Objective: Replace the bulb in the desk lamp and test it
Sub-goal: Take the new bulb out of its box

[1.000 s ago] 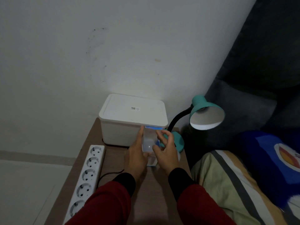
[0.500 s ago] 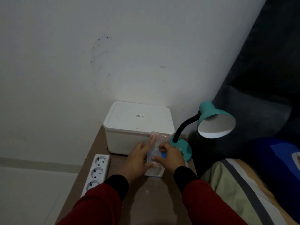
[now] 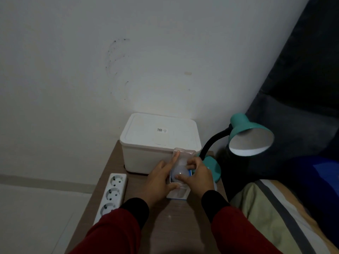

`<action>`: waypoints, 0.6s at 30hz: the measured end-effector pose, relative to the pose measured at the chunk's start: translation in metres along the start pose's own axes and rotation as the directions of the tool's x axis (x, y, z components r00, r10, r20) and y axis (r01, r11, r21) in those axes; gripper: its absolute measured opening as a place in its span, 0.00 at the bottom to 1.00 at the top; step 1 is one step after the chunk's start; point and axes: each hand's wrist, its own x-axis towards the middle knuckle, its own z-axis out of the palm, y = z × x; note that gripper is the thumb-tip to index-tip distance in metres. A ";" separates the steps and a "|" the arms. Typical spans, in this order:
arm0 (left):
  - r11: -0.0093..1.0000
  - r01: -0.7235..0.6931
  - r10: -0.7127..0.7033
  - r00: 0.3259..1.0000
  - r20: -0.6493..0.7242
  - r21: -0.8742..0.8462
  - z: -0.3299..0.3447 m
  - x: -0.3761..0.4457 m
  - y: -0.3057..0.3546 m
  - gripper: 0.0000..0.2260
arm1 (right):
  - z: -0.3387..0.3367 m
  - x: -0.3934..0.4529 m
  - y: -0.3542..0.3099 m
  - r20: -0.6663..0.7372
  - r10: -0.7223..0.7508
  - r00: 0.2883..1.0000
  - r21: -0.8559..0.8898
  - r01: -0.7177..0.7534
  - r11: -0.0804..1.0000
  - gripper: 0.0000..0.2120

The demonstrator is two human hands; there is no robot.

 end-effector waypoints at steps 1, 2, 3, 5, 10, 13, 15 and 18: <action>1.000 -0.001 0.001 1.000 -0.003 0.004 0.000 -0.001 0.001 0.45 | -0.004 -0.002 -0.003 -0.011 0.005 1.000 0.051 -0.005 0.999 0.27; 1.000 -0.002 0.002 1.000 -0.005 0.010 -0.001 -0.001 0.003 0.45 | -0.008 -0.005 -0.005 -0.020 0.000 1.000 0.090 0.002 0.996 0.26; 1.000 -0.002 0.002 1.000 -0.006 0.015 -0.001 -0.001 0.004 0.45 | -0.011 -0.007 -0.007 -0.025 -0.008 1.000 0.123 0.011 0.992 0.26; 1.000 0.004 -0.004 1.000 -0.006 0.016 -0.002 -0.002 0.006 0.44 | -0.016 -0.012 -0.011 -0.011 -0.019 1.000 0.190 0.020 0.982 0.25; 1.000 0.007 -0.007 1.000 -0.011 0.004 -0.002 -0.007 0.011 0.45 | -0.030 -0.023 -0.010 0.014 -0.110 0.994 0.057 0.110 0.992 0.27; 0.999 0.043 -0.042 0.999 -0.018 0.034 -0.001 -0.010 0.016 0.45 | -0.042 -0.033 -0.006 0.102 -0.115 0.988 0.014 0.114 0.993 0.31; 0.995 0.072 -0.070 0.997 -0.028 0.062 0.001 -0.011 0.020 0.46 | -0.049 -0.038 -0.003 0.140 -0.122 0.983 -0.015 0.125 0.992 0.27; 0.995 0.086 -0.084 0.996 -0.028 0.059 0.003 -0.014 0.027 0.47 | -0.062 -0.046 0.001 0.130 -0.148 0.980 -0.066 0.157 0.985 0.20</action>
